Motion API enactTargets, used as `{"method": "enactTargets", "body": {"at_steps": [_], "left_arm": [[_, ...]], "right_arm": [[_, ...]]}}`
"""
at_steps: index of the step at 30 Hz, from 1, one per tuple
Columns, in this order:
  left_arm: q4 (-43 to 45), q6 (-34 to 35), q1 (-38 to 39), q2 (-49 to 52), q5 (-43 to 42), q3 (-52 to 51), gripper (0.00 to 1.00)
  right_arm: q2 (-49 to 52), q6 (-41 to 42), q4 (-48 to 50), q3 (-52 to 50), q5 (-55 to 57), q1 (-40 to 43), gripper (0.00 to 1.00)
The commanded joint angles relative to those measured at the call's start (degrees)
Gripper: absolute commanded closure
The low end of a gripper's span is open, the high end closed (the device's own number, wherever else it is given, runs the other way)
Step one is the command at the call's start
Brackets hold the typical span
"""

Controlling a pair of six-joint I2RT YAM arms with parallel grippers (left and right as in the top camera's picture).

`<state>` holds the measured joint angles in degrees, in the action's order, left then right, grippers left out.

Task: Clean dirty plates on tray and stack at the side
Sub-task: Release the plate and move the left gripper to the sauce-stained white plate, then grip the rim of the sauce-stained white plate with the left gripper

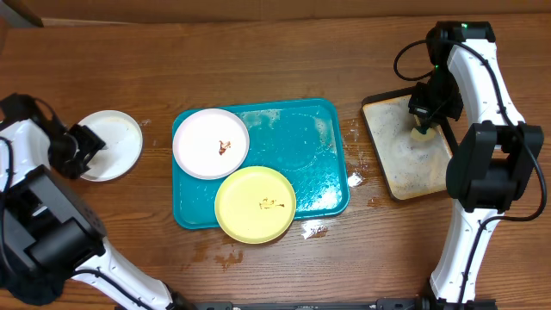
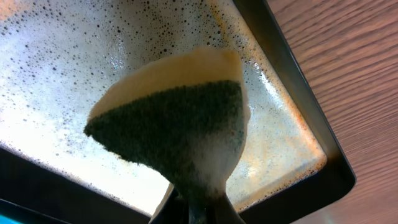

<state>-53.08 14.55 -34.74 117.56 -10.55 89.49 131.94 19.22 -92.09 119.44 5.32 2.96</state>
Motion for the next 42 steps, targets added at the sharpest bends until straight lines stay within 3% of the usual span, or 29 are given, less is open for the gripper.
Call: {"method": "enactTargets", "body": {"at_steps": [1,6,10,15,18,21,27,31,35,42], "left_arm": [[0.0,-0.9,4.0,-5.6,-1.5,2.1,0.46],[-1.4,-1.5,9.7,-11.2,-1.3,3.5,0.47],[-5.2,-4.0,15.2,-13.6,-0.6,3.5,0.41],[-9.4,-6.4,22.4,-12.2,4.1,2.1,0.51],[-8.9,-7.3,25.2,-11.4,4.7,-0.4,0.47],[-6.2,-9.5,26.2,-11.2,3.5,-3.8,0.41],[-1.7,-16.3,25.7,-11.2,1.7,-8.6,0.47],[2.2,-16.8,25.7,-11.2,0.3,-11.4,0.48],[4.8,-17.2,25.7,-11.1,0.4,-14.2,0.39],[8.0,-16.9,25.7,-10.9,0.4,-17.5,0.42]], "right_arm": [[-2.1,-0.9,0.0,-0.1,-0.1,0.0,0.96],[-2.1,-1.1,0.0,-0.1,-0.1,0.0,0.96],[-2.1,-2.7,0.4,-0.1,-2.2,0.0,0.96],[-2.1,-4.7,1.0,-0.1,-5.5,0.0,0.96],[-2.1,-4.7,0.9,-0.1,-5.5,0.0,0.96],[-2.1,-6.6,0.9,-0.1,-7.3,0.0,0.96],[-2.1,-7.5,0.9,-0.1,-8.4,0.0,0.96],[-2.1,-7.5,0.9,-0.1,-8.4,0.0,0.96],[-2.1,-7.5,0.9,-0.1,-8.4,0.0,0.96],[-2.1,-7.5,0.2,-0.1,-8.4,0.0,0.96]]}}
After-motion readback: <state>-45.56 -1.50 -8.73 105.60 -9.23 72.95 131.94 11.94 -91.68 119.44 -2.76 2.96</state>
